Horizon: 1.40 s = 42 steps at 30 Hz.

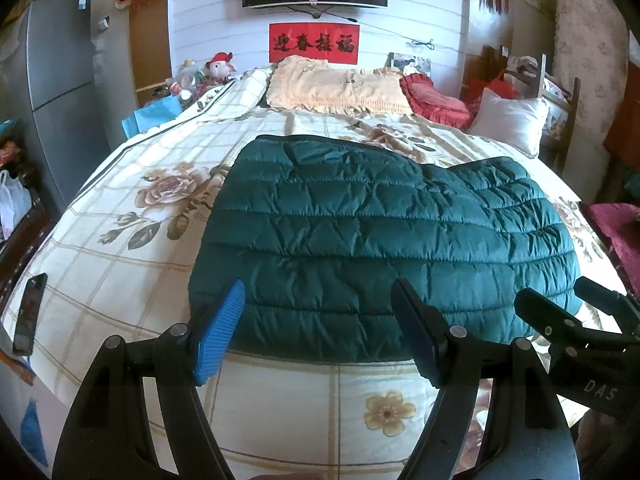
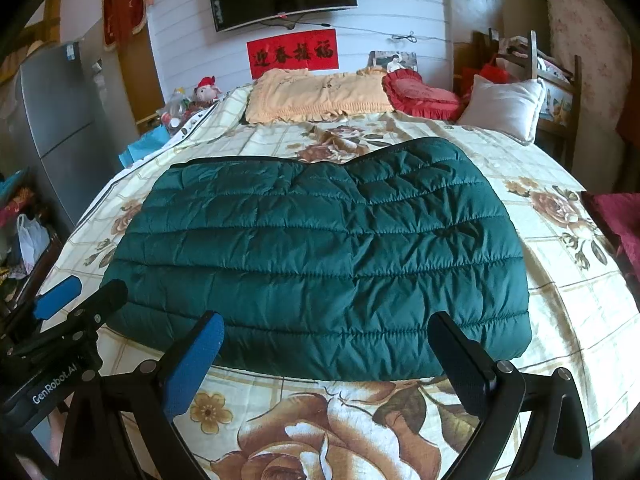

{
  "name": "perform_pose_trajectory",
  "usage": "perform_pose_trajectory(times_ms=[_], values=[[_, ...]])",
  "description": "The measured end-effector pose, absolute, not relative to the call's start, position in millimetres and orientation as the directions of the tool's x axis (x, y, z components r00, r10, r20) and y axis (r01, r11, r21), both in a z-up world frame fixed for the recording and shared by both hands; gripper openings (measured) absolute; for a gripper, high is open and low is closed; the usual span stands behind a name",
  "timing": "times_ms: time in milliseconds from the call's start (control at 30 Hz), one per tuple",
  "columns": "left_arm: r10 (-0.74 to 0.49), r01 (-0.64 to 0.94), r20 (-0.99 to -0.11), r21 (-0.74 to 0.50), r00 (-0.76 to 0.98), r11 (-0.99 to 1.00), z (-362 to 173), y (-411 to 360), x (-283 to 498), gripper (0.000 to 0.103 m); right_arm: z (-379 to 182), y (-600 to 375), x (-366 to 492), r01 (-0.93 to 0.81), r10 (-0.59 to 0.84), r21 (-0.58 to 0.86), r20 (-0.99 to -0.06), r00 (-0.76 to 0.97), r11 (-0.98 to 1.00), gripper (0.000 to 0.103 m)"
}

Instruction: Fold large clothes

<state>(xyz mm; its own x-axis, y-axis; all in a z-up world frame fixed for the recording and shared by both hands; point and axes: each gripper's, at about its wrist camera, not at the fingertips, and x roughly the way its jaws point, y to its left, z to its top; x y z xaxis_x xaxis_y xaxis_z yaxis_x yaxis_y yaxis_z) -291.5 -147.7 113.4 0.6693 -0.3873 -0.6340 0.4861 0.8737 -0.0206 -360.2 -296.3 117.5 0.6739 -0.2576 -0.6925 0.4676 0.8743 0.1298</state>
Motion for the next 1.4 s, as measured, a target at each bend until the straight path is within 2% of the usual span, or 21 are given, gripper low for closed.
perform_pose_trajectory(times_ms=[1400], values=[[-0.387,0.483,-0.636,-0.025,0.668,0.875,108.6,-147.7,-285.1,0.076,109.4,-302.1,-356.3,0.466,-0.237,0.141,-0.712,0.661,0.874,0.101]])
